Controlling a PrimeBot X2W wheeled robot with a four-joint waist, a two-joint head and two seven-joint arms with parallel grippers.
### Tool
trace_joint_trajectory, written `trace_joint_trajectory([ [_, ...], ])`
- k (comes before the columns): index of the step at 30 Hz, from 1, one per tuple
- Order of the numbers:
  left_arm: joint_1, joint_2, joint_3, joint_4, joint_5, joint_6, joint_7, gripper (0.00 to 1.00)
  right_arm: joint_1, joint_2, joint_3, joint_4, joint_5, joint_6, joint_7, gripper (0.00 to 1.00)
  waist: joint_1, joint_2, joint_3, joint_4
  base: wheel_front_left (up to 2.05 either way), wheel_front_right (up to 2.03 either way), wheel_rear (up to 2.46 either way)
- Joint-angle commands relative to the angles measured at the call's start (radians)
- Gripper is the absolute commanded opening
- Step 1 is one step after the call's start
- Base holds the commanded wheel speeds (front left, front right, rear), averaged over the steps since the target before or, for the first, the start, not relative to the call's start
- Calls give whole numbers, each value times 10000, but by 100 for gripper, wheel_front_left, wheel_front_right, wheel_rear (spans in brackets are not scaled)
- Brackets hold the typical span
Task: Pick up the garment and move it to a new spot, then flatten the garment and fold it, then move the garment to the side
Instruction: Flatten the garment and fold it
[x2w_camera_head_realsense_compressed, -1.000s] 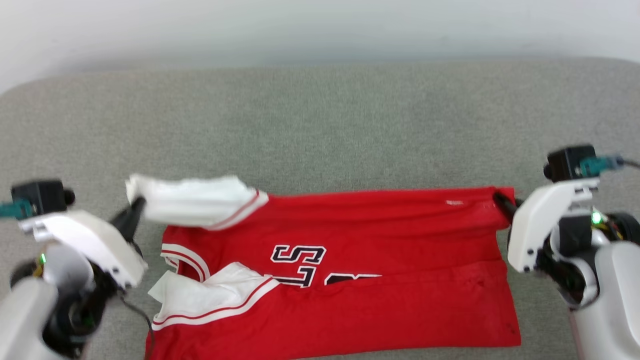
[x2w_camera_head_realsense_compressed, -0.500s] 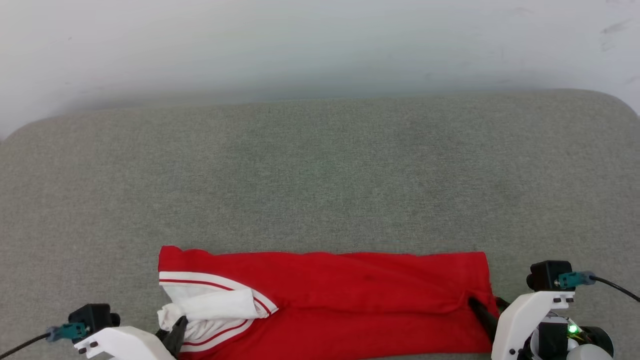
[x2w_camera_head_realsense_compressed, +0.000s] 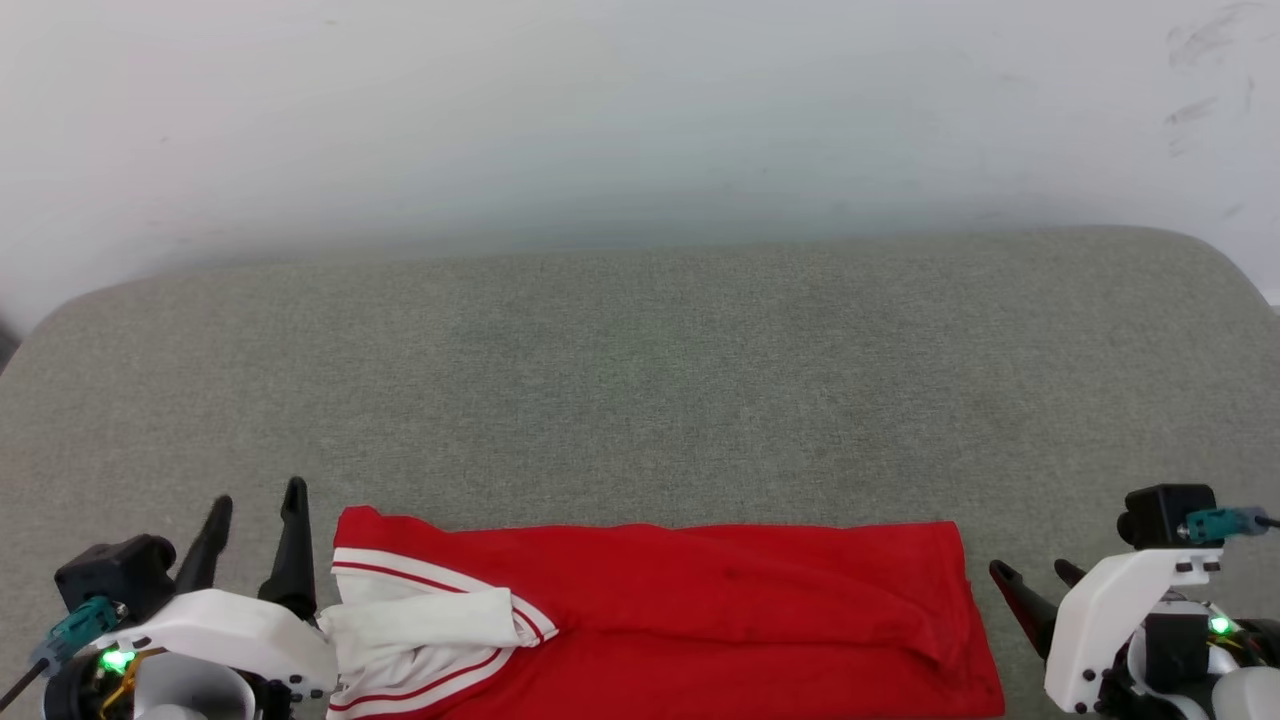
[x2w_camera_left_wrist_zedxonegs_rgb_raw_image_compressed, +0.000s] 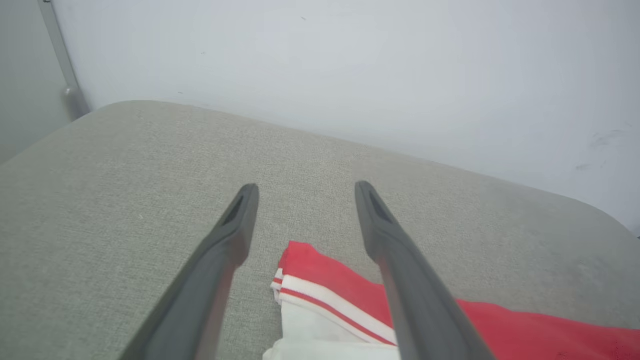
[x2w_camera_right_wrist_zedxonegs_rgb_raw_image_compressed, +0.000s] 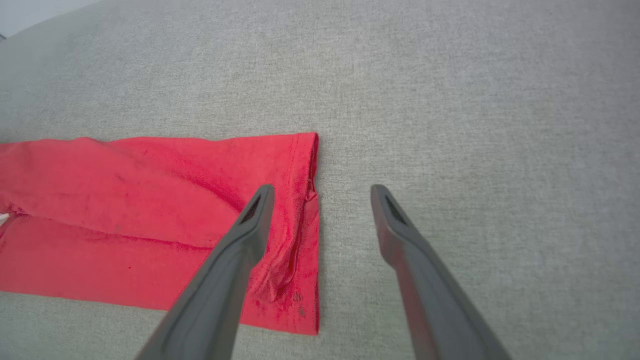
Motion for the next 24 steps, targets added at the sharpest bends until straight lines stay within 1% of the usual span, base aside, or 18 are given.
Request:
trace_joint_trajectory([
  [1,-123,61,-17,-67,178,70,-127,100,-127,-87,-62,-18,-2,-4,199,100,1,0,-14,23,0,0,0],
  [5,-293,203,-70,-476,1001,322,-527,100,-451,-202,-238,145,139,-4,1385,100,1,0,116,121,0,0,0],
  [9,-434,160,-94,-934,1536,476,-694,100,-777,-222,-206,324,7,-2,2016,100,1,0,616,410,0,0,0],
  [14,-627,-12,-128,-1486,1985,366,-795,100,-1166,63,-205,815,-18,-4,2410,100,1,0,1361,858,0,0,0],
  [15,-697,-138,-158,-1632,2121,291,-807,100,-1237,228,-124,1321,22,-2,2551,100,1,0,1632,1052,0,0,0],
  [18,-770,-196,-178,-1617,2206,208,-820,100,-1115,499,-25,1901,104,-1,2788,100,1,0,1764,1181,0,0,0],
  [19,-773,-240,-180,-1619,2237,167,-827,100,-1077,587,10,2057,87,-1,2872,36,1,0,1772,1199,0,0,0],
  [20,-755,-288,-176,-1611,2246,163,-833,100,-1069,635,45,2142,75,3,2863,7,1,0,1764,1213,0,0,0],
  [21,-737,-354,-182,-1603,2231,126,-838,100,-1066,689,33,2201,127,12,2843,0,1,0,1760,1217,0,0,0],
  [24,-653,-466,-229,-1439,2298,72,-844,100,-1171,547,69,2080,156,10,2722,0,1,0,1540,1109,0,0,0],
])
